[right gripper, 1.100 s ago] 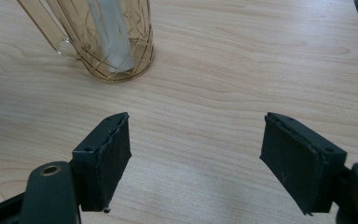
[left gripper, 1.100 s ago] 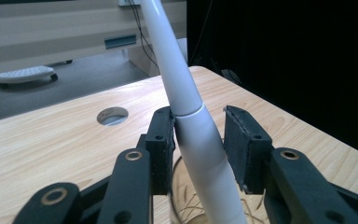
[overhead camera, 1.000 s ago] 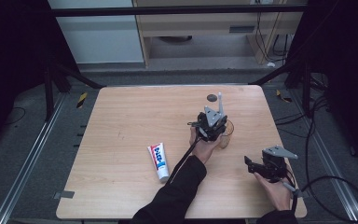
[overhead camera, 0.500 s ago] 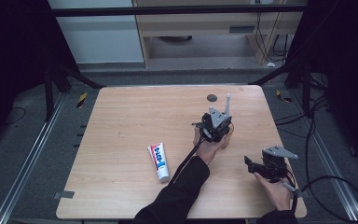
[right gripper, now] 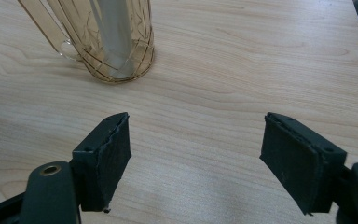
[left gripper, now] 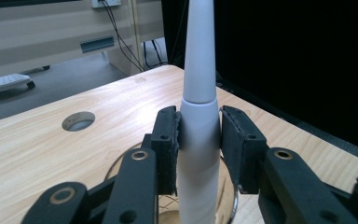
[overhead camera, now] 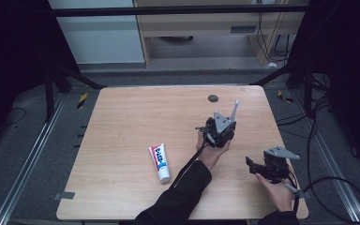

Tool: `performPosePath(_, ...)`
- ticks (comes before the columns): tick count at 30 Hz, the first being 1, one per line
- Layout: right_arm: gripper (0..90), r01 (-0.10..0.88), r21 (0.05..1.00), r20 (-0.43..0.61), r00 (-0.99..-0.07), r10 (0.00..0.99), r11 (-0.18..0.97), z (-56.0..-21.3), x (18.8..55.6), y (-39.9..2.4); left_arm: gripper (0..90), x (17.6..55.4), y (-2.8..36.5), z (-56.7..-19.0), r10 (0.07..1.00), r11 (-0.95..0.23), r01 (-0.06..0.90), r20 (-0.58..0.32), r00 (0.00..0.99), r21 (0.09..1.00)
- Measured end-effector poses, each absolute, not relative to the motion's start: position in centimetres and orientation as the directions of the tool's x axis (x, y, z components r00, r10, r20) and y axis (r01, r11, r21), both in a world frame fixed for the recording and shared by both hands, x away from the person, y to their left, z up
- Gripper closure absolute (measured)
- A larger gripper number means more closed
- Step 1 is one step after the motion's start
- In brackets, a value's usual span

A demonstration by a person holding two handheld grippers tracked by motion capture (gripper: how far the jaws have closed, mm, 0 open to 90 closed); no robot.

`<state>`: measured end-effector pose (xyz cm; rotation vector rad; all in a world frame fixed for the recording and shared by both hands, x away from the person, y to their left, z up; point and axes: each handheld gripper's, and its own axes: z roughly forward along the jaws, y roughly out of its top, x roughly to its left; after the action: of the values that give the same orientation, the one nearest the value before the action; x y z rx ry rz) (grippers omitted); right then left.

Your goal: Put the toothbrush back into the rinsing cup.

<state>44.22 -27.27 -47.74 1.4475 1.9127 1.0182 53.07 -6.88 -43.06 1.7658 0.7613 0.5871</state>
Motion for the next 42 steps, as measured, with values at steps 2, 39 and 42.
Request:
performPosePath(2,23.7,0.556,0.818,0.024,-0.288,0.957,0.147,-47.75,44.25,-27.28,66.5,52.97,-6.87,-43.09,0.737,-0.224,0.207,0.026,0.675,0.952)
performPosePath(39,23.7,0.559,0.816,0.019,-0.286,0.958,0.151,-47.82,44.32,-27.12,54.7,52.5,-6.02,-43.45,0.722,-0.277,0.196,0.069,0.688,0.941)
performPosePath(42,23.7,0.559,0.815,0.021,-0.287,0.958,0.15,-47.81,44.32,-27.06,52.7,52.38,-5.93,-43.37,0.719,-0.284,0.196,0.073,0.691,0.939)
